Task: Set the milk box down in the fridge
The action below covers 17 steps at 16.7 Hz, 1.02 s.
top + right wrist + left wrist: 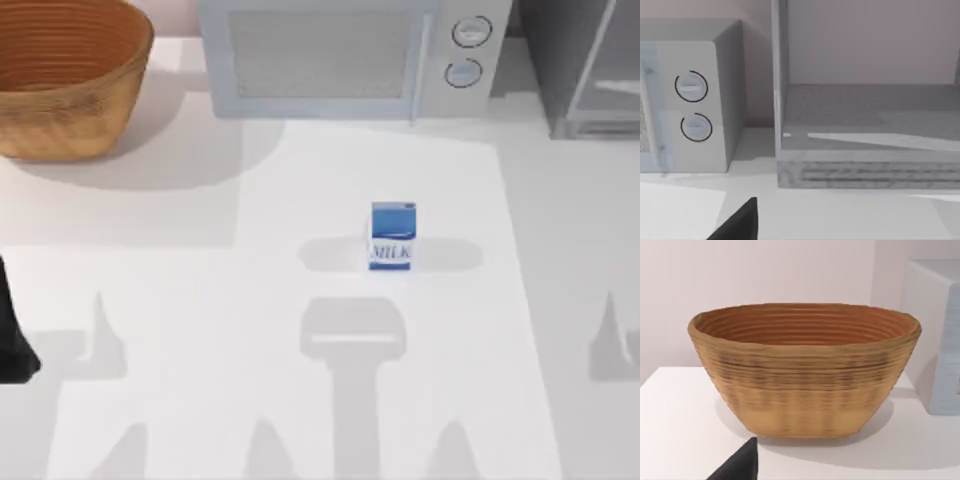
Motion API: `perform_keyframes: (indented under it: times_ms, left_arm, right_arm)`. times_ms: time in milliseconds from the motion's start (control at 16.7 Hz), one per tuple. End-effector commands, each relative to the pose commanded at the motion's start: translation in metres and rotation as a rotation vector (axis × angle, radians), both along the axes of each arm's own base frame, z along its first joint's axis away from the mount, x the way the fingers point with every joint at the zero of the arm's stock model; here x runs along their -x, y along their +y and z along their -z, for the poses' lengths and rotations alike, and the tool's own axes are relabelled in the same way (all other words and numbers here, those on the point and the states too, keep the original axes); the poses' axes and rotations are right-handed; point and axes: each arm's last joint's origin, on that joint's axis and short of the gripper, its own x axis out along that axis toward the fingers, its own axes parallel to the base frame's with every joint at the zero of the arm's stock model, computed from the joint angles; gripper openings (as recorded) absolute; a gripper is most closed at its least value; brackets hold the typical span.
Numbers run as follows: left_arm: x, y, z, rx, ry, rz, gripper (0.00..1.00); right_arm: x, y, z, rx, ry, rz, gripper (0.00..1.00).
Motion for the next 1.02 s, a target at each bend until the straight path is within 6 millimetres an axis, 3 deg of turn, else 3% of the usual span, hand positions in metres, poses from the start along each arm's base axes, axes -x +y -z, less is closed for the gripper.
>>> perform_keyframes:
  times_ms: [240, 540, 780, 1020]
  left_arm:
    - [0.0, 0.0, 0.0, 0.0, 0.0, 0.0, 1.0]
    - [0.0, 0.0, 0.0, 0.0, 0.0, 0.0, 1.0]
    - [0.0, 0.0, 0.0, 0.0, 0.0, 0.0, 1.0]
    - [0.0, 0.0, 0.0, 0.0, 0.0, 0.0, 1.0]
  right_arm:
    - [-0.001, 0.001, -0.004, -0.003, -0.007, -0.005, 1.0]
    - [-0.013, 0.012, -0.033, -0.025, -0.05, -0.031, 1.0]
    - [-0.041, 0.034, -0.061, -0.051, -0.082, -0.048, 1.0]
    - [-0.084, 0.075, -0.075, -0.077, -0.1, -0.052, 1.0]
